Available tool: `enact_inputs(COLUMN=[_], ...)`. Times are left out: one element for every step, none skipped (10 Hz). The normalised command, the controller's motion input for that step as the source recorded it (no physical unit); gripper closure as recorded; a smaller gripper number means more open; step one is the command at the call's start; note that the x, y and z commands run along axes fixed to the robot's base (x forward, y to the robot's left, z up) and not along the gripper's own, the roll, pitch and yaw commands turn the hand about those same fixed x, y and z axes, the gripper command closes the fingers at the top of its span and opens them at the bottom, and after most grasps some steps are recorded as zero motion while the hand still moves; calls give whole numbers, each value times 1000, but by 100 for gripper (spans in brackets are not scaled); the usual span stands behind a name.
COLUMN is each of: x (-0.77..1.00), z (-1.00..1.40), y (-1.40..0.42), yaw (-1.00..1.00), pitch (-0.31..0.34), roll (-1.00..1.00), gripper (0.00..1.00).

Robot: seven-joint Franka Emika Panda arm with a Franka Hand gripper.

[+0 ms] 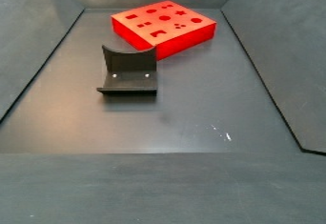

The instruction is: Insert the oval object.

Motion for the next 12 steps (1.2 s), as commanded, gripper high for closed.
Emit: enact_inputs(x=[214,103,0,23,77,94,131,131,74,0,0,0], z=[-300,-237,-29,-197,-280,-314,-274,-251,-229,-197,-209,-191], y=[-134,0,0,-6,-74,-57,-34,0,0,-6,-9,-34], yaw=[-40,0,0,-29,-17,-3,0,0,0,0,0,0], pitch=[-26,-20,0,0,0,7,9,4,13,0,0,0], roll=[40,0,0,59,127,146,110,83,91,80,43,31], gripper=[100,100,100,100,100,100,100,100,100,100,100,100])
